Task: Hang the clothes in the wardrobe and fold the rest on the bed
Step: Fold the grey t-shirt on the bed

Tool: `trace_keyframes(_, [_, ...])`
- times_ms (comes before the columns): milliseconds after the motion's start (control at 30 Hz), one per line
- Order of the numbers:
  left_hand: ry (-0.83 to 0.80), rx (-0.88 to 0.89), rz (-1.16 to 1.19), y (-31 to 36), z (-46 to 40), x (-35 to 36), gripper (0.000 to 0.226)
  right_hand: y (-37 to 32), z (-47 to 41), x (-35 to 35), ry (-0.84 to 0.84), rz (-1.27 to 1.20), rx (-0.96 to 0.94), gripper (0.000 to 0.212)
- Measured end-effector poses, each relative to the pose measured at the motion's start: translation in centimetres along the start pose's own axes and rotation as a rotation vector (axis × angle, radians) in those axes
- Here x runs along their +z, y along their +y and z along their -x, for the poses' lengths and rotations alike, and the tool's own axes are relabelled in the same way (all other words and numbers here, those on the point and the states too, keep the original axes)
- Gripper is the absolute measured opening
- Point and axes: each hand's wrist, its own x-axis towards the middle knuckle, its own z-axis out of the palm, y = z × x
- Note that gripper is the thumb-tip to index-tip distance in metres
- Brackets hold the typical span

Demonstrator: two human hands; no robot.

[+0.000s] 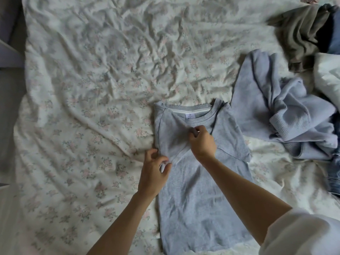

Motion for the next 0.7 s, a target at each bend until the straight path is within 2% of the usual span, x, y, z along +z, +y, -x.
trace_keyframes(100, [0.074, -0.132, 0.036, 0.1, -0.4, 0.4, 0.017, 1.0, -0.4, -0.5, 0.022, 0.174, -0.131, 0.037])
trace_keyframes(200, [0.127, -0.442, 0.246, 0.3, -1.6, 0.3, 0.026, 1.5, 0.0, -0.3, 0.075, 0.374, -0.41, 0.047])
trace_keyframes(333, [0.066, -0.567, 0.287, -0.2, -3.3, 0.3, 0.027, 1.9, -0.1, 1.0, -0.17, 0.635, -0.843, 0.054])
trace_keyframes(400, [0.003, -0.605, 0.268, -0.5, -3.5, 0.2, 0.025, 2.7, -0.4, 1.2, -0.258, 0.763, -0.846, 0.055])
trace_keyframes(467, [-0.041, -0.645, 0.277, -0.9, -3.2, 0.3, 0.031, 3.6, -0.5, 0.9, -0.24, 0.842, -0.744, 0.057])
trace_keyframes(567, [-0.064, -0.658, 0.362, -1.2, -2.4, 0.3, 0.02, 3.6, -0.3, 0.4, -0.19, 0.764, -0.635, 0.057])
trace_keyframes(600, [-0.08, -0.65, 0.415, -1.1, -2.0, 0.3, 0.014, 3.4, -0.2, 0.3, -0.169, 0.712, -0.65, 0.055])
trace_keyframes(700, [-0.096, -0.587, 0.387, -1.0, -0.4, 0.7, 0.03, 3.4, 0.3, 0.5, -0.156, 0.61, -0.842, 0.052])
